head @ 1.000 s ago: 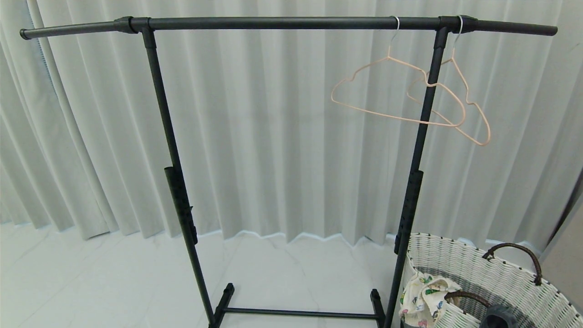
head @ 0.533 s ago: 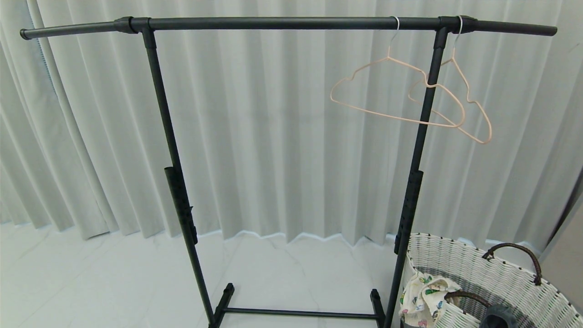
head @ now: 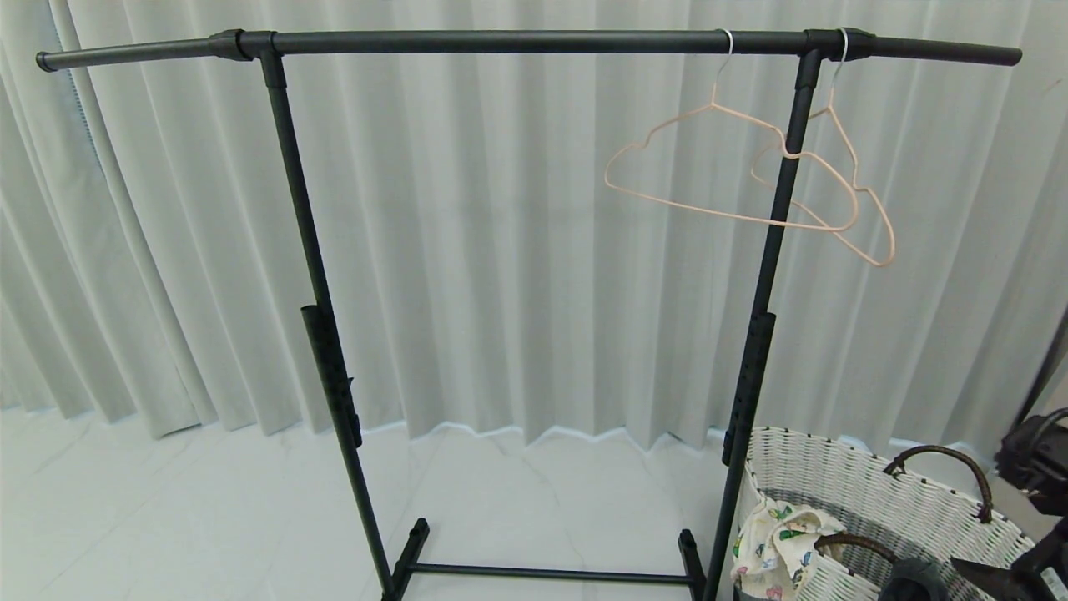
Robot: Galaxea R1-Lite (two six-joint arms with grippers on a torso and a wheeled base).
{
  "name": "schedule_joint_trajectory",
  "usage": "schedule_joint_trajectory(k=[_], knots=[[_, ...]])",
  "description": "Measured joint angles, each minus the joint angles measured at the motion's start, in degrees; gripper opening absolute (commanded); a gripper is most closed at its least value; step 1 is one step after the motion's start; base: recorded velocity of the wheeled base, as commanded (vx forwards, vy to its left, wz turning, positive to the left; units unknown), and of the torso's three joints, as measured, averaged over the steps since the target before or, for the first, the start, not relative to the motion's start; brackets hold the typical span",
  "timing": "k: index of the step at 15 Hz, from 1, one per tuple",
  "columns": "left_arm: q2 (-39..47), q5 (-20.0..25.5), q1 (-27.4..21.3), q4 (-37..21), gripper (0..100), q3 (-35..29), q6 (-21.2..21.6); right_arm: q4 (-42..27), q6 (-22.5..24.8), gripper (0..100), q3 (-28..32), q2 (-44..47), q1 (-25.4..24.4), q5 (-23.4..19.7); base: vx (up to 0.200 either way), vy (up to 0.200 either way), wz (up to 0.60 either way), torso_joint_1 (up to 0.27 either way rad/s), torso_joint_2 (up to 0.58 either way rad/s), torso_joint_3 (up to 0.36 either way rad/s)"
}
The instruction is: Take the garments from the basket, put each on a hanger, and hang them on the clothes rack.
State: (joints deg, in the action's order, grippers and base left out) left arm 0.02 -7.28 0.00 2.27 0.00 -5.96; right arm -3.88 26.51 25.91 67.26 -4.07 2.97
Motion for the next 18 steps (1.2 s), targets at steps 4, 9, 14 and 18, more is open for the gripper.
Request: schedule_joint_trajectory(k=[4,9,14,18], knots=[[0.0,0.0,0.0,0.0,100,0.0,0.0,11.3,4.2,100,-1.9,18.7,1.4,2.5,0.000,0.000,0.00,0.000,0.00,0.000],[0.0,0.0,0.0,0.0,100,0.0,0.0,17.7,6.3,100,-3.2,32.0,2.3,3.6,0.000,0.000,0.00,0.000,0.00,0.000],[0.0,0.0,0.0,0.0,100,0.0,0.0,23.3,9.4,0,-3.3,37.6,5.2,5.7,0.000,0.000,0.00,0.000,0.00,0.000],[0.0,0.0,0.0,0.0,100,0.0,0.0,24.8,9.4,0,-3.4,38.0,5.3,5.6,0.000,0.000,0.00,0.000,0.00,0.000]])
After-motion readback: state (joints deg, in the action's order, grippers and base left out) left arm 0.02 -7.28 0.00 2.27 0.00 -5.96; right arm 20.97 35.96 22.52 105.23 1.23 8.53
